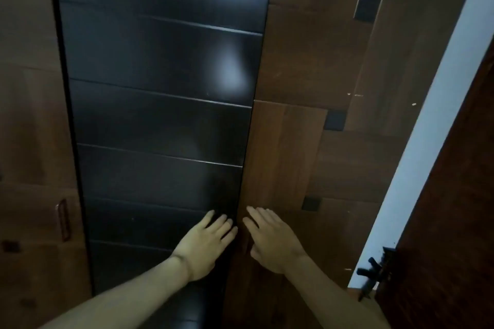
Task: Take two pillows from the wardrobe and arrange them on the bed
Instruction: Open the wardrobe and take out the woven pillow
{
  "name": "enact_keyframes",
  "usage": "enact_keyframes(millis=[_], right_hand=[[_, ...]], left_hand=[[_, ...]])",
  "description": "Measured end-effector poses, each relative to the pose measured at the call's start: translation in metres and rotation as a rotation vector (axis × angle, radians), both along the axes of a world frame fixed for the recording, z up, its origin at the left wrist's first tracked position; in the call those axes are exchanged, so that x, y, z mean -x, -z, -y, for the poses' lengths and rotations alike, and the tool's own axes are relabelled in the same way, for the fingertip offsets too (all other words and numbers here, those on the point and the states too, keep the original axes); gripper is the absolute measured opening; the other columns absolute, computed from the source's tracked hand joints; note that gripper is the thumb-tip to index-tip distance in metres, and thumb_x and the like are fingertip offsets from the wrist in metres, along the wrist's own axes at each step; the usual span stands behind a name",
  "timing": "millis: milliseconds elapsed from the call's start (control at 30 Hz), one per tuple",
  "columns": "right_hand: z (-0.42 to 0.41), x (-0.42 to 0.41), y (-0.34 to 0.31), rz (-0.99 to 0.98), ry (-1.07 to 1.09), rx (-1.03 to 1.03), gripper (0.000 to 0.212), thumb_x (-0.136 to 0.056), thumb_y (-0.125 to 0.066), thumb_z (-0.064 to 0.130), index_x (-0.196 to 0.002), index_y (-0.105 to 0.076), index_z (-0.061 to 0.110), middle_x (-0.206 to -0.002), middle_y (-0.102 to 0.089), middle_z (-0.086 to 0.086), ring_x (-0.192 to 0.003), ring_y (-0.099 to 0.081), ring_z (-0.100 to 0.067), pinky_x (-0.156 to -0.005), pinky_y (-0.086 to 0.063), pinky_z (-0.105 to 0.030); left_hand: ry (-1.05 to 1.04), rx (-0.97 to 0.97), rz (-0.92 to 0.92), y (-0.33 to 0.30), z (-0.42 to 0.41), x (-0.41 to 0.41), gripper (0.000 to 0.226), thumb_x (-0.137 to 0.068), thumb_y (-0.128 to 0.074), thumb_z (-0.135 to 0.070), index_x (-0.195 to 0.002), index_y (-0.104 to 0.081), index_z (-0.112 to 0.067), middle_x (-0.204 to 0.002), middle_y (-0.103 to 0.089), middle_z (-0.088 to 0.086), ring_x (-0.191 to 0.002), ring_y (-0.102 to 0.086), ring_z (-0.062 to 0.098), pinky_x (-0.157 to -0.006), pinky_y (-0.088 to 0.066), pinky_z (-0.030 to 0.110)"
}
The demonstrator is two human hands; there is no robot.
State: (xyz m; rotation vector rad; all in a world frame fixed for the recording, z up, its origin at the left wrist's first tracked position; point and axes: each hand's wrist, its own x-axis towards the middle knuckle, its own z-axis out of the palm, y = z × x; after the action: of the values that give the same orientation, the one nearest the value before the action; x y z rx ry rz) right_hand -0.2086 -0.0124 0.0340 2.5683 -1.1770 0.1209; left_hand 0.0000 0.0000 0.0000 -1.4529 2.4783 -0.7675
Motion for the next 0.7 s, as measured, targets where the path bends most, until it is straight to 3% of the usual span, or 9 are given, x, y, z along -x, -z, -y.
enact_keyframes(millis=[100, 267, 400, 567, 700], right_hand=[[0.009, -0.007, 0.01, -0.089, -0.018, 0.022, 0.069, -0.098, -0.054, 0.031, -0.156, -0.023, 0.009, -0.165, -0.016, -0.016, -0.151, -0.017, -0.032, -0.124, -0.012, -0.046], [0.02, -0.011, 0.041, -0.188, 0.01, 0.002, 0.077, -0.096, -0.059, 0.032, -0.157, -0.018, 0.008, -0.164, -0.02, -0.016, -0.151, -0.016, -0.031, -0.124, -0.008, -0.047], [0.031, -0.013, 0.059, -0.236, 0.052, 0.052, 0.08, -0.094, -0.061, 0.035, -0.156, -0.017, 0.008, -0.163, -0.023, -0.015, -0.152, -0.011, -0.031, -0.124, -0.004, -0.05], [0.043, -0.006, 0.067, -0.322, 0.068, 0.139, 0.076, -0.096, -0.057, 0.036, -0.156, -0.018, 0.01, -0.164, -0.021, -0.012, -0.153, -0.003, -0.031, -0.123, 0.001, -0.053], [0.034, -0.007, 0.069, -0.294, 0.079, 0.114, 0.075, -0.095, -0.061, 0.033, -0.155, -0.022, 0.011, -0.163, -0.025, -0.012, -0.153, -0.008, -0.03, -0.124, -0.005, -0.053]], left_hand=[[-0.021, 0.045, 0.197, 0.012, 0.009, 0.002, 0.088, -0.095, -0.053, -0.035, -0.154, 0.007, -0.006, -0.163, -0.004, 0.02, -0.149, -0.001, 0.037, -0.116, 0.006, 0.06], [-0.123, 0.041, 0.324, 0.029, 0.017, 0.011, 0.086, -0.097, -0.047, -0.031, -0.152, 0.012, -0.003, -0.162, -0.011, 0.022, -0.149, -0.005, 0.039, -0.118, 0.0, 0.06], [-0.137, 0.058, 0.448, 0.035, 0.023, 0.02, 0.087, -0.097, -0.047, -0.033, -0.152, 0.012, -0.002, -0.162, -0.012, 0.022, -0.15, 0.001, 0.038, -0.117, 0.007, 0.062], [-0.241, 0.025, 0.456, 0.046, 0.026, 0.026, 0.083, -0.099, -0.043, -0.027, -0.151, 0.017, -0.002, -0.162, -0.009, 0.022, -0.15, 0.003, 0.037, -0.117, 0.004, 0.062], [-0.289, 0.011, 0.42, 0.046, 0.014, 0.035, 0.085, -0.098, -0.044, -0.028, -0.151, 0.018, -0.005, -0.161, -0.017, 0.021, -0.15, -0.003, 0.033, -0.117, 0.001, 0.062]])
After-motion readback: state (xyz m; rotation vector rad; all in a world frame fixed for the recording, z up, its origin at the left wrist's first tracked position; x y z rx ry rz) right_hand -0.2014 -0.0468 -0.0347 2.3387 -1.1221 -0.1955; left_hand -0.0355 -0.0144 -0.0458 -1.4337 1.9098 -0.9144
